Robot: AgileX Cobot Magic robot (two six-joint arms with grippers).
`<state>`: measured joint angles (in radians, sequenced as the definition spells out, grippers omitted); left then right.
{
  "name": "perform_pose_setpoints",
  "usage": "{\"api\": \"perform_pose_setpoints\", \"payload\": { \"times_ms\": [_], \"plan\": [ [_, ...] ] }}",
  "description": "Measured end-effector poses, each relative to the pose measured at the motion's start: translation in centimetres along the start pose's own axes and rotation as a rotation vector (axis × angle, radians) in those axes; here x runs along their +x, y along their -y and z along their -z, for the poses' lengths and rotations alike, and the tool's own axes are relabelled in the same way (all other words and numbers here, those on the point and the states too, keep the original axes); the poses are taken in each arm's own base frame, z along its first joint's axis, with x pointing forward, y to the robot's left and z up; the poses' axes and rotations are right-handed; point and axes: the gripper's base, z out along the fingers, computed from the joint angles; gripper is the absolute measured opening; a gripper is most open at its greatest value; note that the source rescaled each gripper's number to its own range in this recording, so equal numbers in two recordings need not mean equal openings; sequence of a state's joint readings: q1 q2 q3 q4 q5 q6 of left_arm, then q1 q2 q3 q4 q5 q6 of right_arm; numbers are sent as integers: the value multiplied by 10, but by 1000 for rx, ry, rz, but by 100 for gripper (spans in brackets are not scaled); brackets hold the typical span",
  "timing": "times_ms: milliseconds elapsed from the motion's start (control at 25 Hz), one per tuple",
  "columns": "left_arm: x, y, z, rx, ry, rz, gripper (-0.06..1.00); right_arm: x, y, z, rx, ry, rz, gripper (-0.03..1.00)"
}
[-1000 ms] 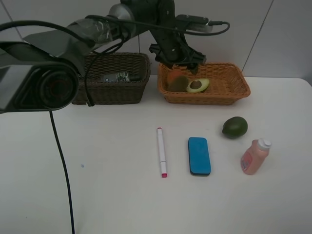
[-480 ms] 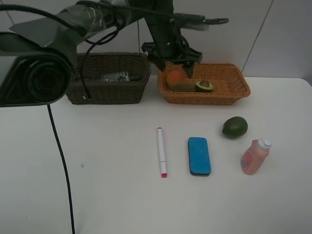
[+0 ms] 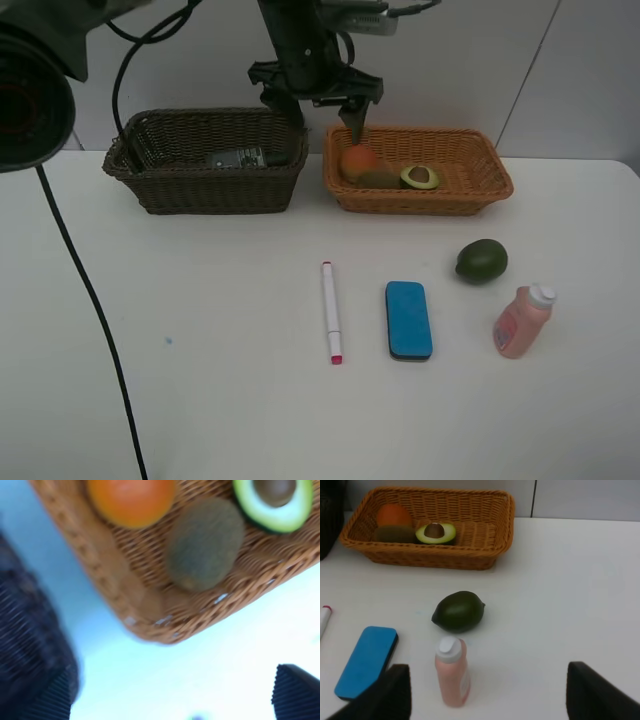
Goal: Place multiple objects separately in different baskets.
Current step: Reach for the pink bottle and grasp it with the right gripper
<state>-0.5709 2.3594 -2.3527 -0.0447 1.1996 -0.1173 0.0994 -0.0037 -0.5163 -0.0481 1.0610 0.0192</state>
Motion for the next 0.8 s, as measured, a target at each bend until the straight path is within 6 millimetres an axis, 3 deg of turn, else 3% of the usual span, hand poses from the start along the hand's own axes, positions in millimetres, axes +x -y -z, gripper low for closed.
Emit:
{"api": "perform_pose_setpoints", "payload": {
  "times_ms": [80,280,520,680,800],
  "plan": [
    [7,-27,13,-38,-25,42,100,0,0,0,0,0,0,75],
    [40,-92,73,-127,-59,164,100,0,0,0,0,0,0,75],
    [120,-156,138,-210,-117,361,100,0,0,0,0,0,0,75],
    [187,-173,182,-263,-117,481,100,0,0,0,0,0,-1,75],
    [233,-156,211,-280,-80,482,100,0,0,0,0,0,-1,75]
  ]
}}
